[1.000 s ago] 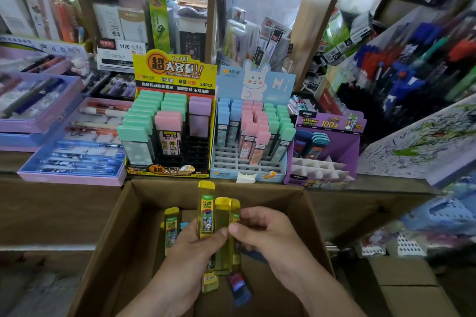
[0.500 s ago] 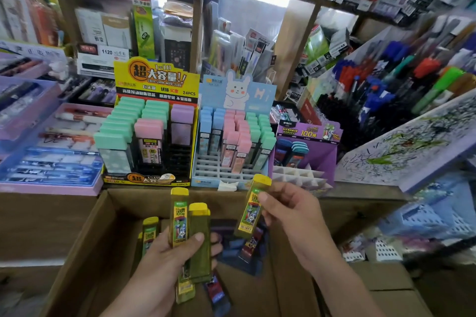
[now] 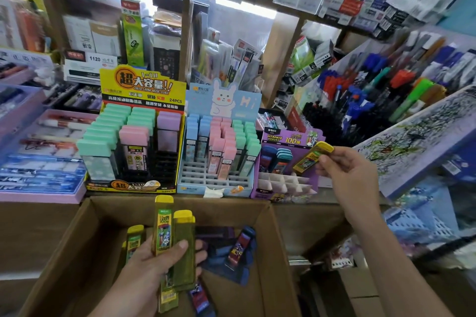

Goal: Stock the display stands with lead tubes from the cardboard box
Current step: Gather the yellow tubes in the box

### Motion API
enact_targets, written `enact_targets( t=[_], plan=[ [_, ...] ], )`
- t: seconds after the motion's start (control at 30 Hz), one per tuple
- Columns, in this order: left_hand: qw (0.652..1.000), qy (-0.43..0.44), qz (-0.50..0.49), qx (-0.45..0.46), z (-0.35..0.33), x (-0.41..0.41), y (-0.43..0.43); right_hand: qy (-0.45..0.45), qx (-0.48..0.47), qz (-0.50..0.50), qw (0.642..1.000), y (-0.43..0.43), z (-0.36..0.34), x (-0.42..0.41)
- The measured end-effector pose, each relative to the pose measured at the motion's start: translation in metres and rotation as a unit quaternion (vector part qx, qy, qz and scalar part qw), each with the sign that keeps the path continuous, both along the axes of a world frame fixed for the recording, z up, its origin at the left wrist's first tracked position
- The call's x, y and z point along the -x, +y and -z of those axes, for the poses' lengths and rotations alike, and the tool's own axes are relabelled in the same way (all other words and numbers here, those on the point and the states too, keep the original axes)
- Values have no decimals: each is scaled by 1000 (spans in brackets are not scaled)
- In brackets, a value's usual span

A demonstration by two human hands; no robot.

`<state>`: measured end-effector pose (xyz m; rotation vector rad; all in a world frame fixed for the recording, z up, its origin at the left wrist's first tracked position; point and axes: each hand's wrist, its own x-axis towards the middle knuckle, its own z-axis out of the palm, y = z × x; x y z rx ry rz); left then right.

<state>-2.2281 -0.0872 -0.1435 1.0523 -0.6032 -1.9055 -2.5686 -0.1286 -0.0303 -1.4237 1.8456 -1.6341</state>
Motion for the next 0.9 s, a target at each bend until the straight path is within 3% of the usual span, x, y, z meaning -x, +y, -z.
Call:
enact_targets(
  t=[0.3,0.7,0.9],
  plan=[
    [1000,-13,9,-4,-6,-2,1,65,-101,20,993,-28,21,3],
    [999,-32,-3,-26,-6,0,-1,247,-184,46,950,-39,31,-5],
    [999,-30,3,-21,-4,-1,-2,213,-193,32,957,-39,26,-6]
  ],
)
